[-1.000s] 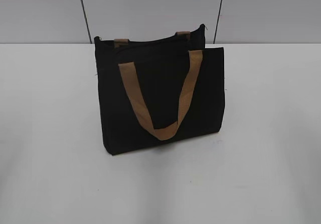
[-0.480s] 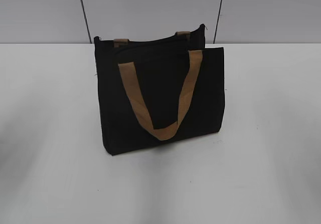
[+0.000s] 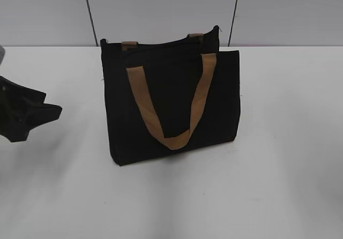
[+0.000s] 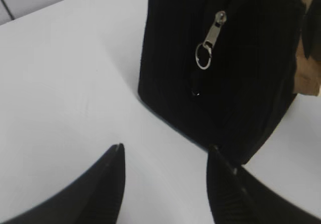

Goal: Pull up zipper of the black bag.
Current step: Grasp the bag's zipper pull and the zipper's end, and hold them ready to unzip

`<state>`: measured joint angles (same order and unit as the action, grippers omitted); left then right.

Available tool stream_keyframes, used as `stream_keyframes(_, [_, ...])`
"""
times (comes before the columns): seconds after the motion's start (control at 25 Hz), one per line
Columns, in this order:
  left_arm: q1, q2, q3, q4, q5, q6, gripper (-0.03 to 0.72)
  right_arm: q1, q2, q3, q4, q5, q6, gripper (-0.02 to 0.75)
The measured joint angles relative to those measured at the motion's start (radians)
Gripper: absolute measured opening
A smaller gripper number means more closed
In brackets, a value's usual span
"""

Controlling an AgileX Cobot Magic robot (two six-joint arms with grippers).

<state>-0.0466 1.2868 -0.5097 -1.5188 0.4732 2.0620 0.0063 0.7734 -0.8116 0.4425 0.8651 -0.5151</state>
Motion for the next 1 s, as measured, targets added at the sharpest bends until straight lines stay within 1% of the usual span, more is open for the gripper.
stream_keyframes(0.08, [0.0, 0.069, -0.005, -0.088, 0.011, 0.137, 0.396, 0.0, 0.0, 0.0, 0.011, -0.001, -0.007, 0.442])
stream_keyframes(0.16, [0.0, 0.143, -0.027, -0.141, 0.027, 0.258, 0.396, 0.0, 0.0, 0.0, 0.018, -0.002, -0.019, 0.442])
stream_keyframes(0.24, [0.0, 0.21, -0.059, -0.166, 0.069, 0.337, 0.396, 0.0, 0.0, 0.0, 0.02, -0.002, -0.025, 0.442])
stream_keyframes(0.36, [0.0, 0.317, -0.116, -0.177, 0.17, 0.435, 0.394, 0.0, 0.003, 0.0, 0.021, -0.002, -0.026, 0.442])
stream_keyframes(0.52, [0.0, 0.425, -0.19, -0.182, 0.253, 0.471, 0.394, 0.0, 0.003, 0.0, 0.021, -0.002, -0.027, 0.442])
stream_keyframes(0.8, [-0.005, 0.511, -0.257, -0.187, 0.295, 0.483, 0.394, 0.0, 0.005, 0.0, 0.021, -0.003, -0.029, 0.442])
stream_keyframes(1.0, [-0.075, 0.54, -0.275, -0.21, 0.251, 0.511, 0.394, 0.0, 0.005, 0.0, 0.021, -0.005, -0.029, 0.442])
